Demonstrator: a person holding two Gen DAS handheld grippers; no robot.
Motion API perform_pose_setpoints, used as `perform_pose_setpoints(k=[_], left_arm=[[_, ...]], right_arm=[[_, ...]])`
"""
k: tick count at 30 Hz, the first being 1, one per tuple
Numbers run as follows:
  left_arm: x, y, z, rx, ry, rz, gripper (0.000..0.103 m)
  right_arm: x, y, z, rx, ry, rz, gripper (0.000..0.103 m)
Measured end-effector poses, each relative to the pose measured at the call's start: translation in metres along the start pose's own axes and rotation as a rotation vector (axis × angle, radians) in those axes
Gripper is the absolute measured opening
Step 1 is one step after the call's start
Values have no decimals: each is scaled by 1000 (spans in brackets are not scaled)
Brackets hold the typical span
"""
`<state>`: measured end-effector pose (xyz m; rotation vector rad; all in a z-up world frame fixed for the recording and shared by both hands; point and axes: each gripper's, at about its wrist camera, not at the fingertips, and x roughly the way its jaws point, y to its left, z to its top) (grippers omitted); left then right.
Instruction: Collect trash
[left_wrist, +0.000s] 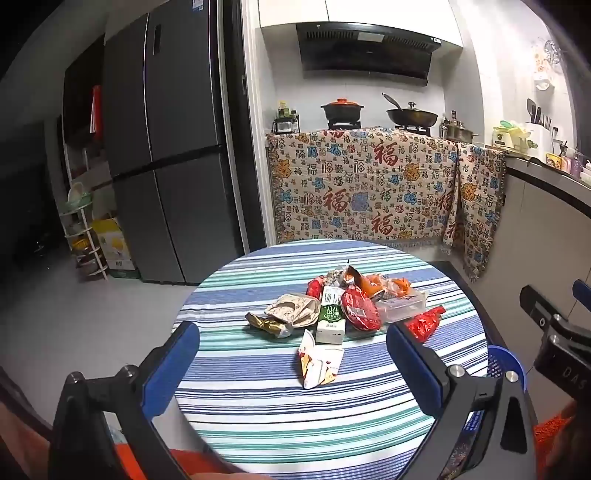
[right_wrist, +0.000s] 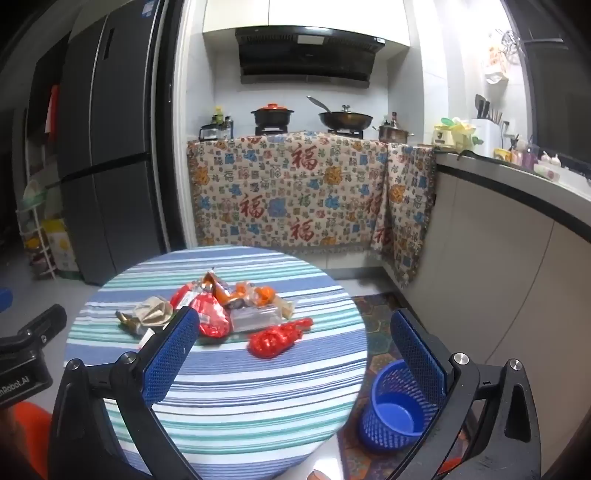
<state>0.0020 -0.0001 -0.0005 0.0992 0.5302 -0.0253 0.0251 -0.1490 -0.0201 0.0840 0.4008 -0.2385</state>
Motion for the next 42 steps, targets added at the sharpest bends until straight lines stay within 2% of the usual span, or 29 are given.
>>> perform_pose_setpoints(k=[4, 13, 42], left_arm=[[6, -9, -3, 7, 9, 3, 103], [8, 4, -6, -24, 15, -28, 103], [10, 4, -7, -28, 20, -30, 103]], right_arm=[[0, 3, 1, 15, -10, 6, 103], [1, 16, 9, -6, -11, 3, 103], [3, 21, 7, -11, -16, -9, 103]])
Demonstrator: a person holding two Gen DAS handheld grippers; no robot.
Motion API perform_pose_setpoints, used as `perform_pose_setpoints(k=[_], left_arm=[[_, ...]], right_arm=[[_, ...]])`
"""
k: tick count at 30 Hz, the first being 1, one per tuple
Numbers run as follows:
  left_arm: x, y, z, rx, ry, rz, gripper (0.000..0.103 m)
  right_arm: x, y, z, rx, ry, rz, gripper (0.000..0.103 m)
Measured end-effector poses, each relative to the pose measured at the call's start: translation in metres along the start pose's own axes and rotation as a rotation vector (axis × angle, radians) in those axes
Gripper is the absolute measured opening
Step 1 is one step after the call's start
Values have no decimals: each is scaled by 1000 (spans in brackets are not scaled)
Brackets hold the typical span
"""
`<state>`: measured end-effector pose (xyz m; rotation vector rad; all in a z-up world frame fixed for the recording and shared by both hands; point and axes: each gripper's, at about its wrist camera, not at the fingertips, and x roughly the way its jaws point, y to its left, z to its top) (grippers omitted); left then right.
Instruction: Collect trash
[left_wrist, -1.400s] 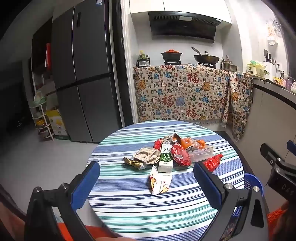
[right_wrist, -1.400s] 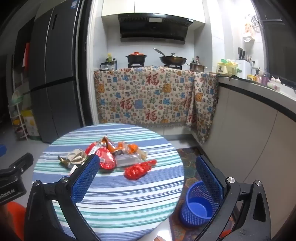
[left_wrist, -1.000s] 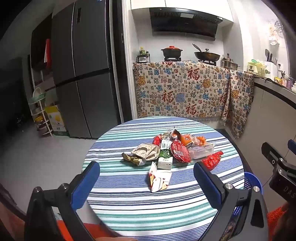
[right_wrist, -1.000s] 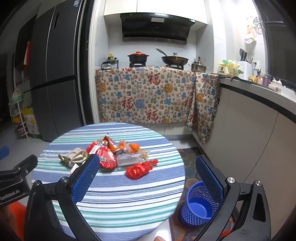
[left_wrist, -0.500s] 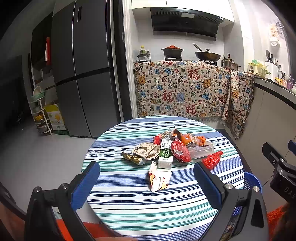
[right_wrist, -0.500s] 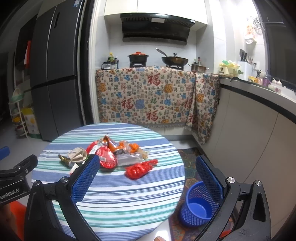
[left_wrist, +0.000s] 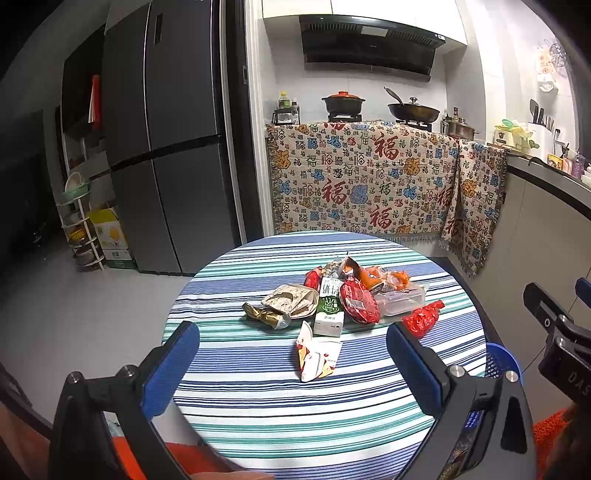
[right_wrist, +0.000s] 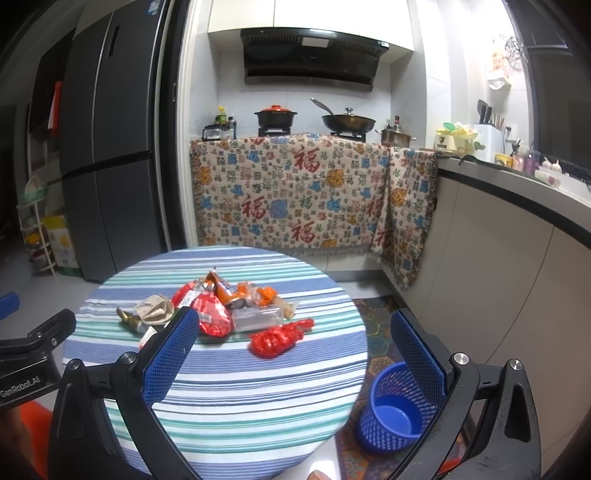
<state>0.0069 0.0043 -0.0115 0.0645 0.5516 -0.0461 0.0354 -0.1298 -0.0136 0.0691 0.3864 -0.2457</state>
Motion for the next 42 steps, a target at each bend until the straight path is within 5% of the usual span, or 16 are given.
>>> perform_pose_setpoints(k=[42], left_arm=[[-7, 0, 3, 3, -1, -5, 103]], right_arm=[[2, 2, 3, 5, 2, -7, 103]])
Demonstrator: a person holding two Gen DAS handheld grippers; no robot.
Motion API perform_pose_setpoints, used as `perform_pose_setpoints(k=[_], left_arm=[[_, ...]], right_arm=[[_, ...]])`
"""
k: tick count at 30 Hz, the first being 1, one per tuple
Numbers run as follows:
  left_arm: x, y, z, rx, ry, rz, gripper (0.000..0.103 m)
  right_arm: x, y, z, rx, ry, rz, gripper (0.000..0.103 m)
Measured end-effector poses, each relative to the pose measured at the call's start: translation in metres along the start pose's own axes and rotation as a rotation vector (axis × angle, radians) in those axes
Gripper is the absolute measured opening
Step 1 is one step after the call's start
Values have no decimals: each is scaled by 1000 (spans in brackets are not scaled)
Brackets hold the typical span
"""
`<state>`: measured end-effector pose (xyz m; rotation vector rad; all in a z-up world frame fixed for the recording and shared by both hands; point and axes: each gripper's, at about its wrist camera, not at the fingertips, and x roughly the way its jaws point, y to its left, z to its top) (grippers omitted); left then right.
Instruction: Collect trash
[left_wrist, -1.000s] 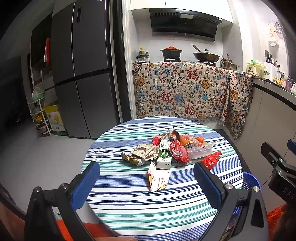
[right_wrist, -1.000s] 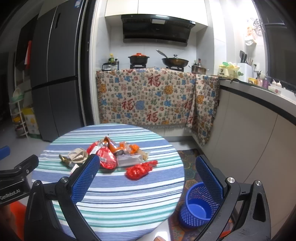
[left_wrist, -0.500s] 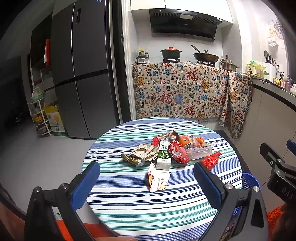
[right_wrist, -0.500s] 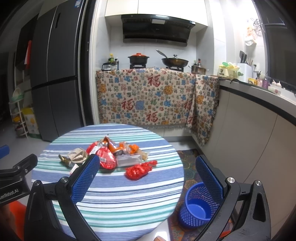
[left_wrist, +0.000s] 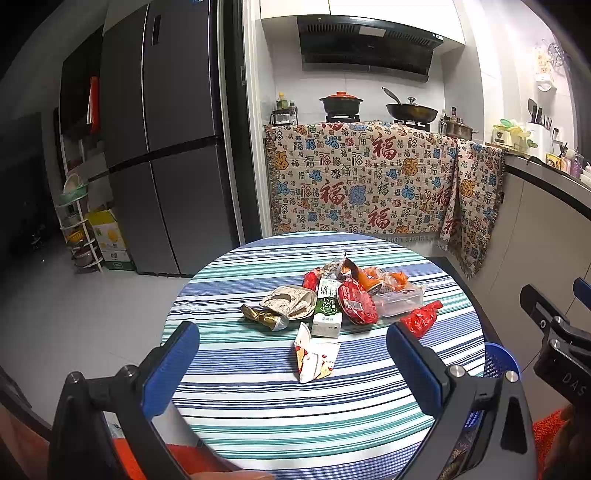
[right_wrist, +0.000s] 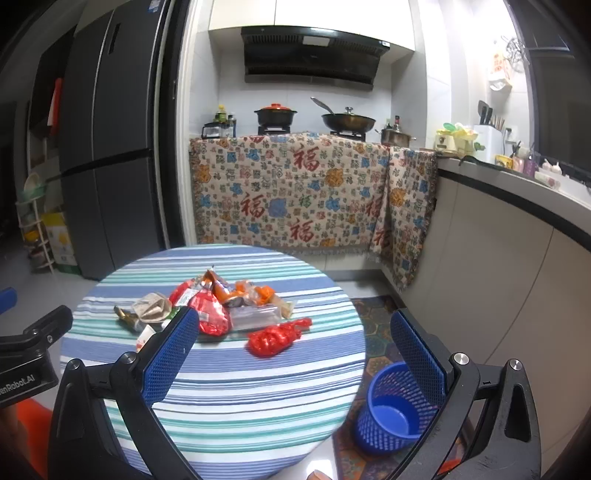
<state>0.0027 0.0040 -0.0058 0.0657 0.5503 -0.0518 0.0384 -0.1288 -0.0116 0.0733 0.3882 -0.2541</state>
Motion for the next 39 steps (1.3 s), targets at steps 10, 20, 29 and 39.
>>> perform_pose_setpoints(k=[10, 20, 29, 39], left_arm=[[7, -2, -1, 7, 12, -2, 103], [20, -4, -8, 7, 39, -5, 103], [61, 19, -34, -61, 103, -89, 103], [116, 11, -74, -9, 196, -120, 103]], right_arm=[[2, -1, -1, 2, 2, -3, 103], [12, 2, -8, 1, 18, -7, 103], [37, -3, -23, 13, 36, -37, 103], [90, -1, -56, 6, 137, -9, 103]])
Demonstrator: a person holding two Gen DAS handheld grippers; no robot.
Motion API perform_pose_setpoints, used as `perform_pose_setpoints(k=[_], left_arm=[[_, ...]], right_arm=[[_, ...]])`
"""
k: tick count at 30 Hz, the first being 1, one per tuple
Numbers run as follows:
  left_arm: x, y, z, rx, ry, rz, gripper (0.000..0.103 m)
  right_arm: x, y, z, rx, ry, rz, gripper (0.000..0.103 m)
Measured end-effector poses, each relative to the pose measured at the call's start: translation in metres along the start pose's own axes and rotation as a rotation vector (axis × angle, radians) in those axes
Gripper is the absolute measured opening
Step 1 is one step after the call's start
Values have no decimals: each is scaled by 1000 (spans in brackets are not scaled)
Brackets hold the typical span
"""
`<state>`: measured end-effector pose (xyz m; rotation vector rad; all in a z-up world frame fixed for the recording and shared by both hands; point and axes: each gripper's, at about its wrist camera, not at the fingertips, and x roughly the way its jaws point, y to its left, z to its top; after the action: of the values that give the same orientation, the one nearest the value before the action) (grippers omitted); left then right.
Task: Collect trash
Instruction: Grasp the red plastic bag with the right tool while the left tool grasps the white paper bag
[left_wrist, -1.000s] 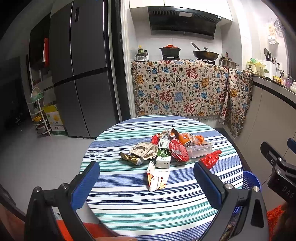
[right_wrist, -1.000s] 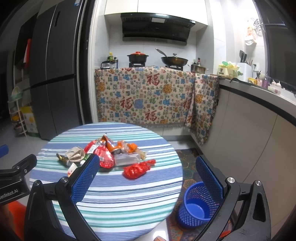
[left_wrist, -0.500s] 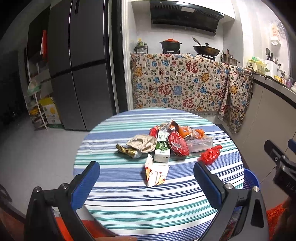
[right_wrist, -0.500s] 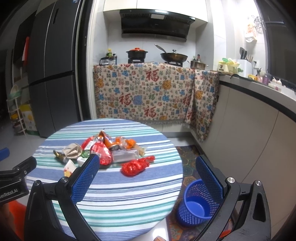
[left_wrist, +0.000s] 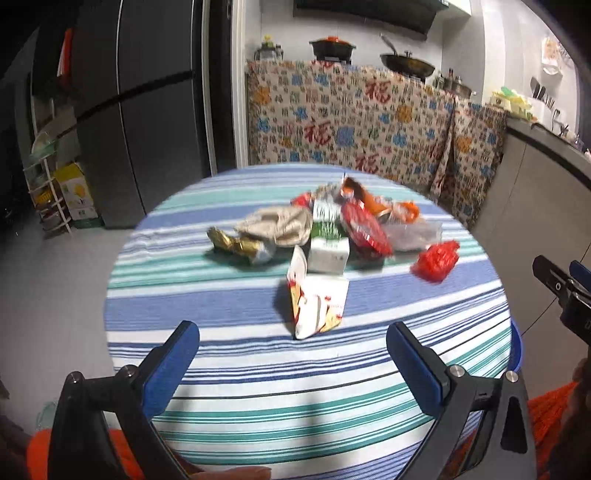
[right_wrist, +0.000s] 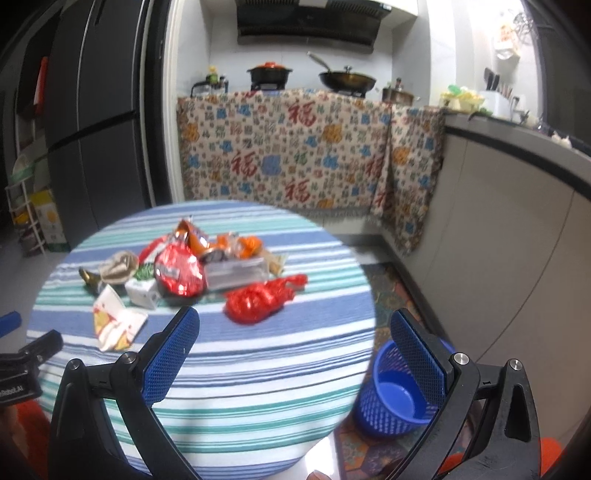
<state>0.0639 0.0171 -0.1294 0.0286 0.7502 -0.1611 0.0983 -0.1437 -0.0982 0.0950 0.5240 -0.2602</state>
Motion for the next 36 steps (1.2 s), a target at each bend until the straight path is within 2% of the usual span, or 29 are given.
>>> perform_pose_setpoints(k=[4, 14, 18, 22, 25, 30, 36], left_arm=[[23, -3, -7, 14, 41, 3, 103], [76, -16, -19, 49, 156, 42, 103], [93, -16, -19, 50, 180, 70, 103], [98, -12, -17, 28, 190, 59, 103], [102, -9, -14, 12, 197, 41, 103], [110, -5, -6, -4, 189, 61, 103], [118, -1, 3, -18, 202, 68, 103]], right_arm=[[24, 4, -14, -6, 54, 29, 103], [91, -1, -46, 16, 261, 99, 103], [109, 9, -52, -21, 313, 120, 103], [126, 20, -57, -67, 368, 141, 103], [132, 24, -56, -79, 377, 153, 103], [142, 28, -50, -98, 395, 174, 103], [164, 34, -36, -108, 379, 187, 103]])
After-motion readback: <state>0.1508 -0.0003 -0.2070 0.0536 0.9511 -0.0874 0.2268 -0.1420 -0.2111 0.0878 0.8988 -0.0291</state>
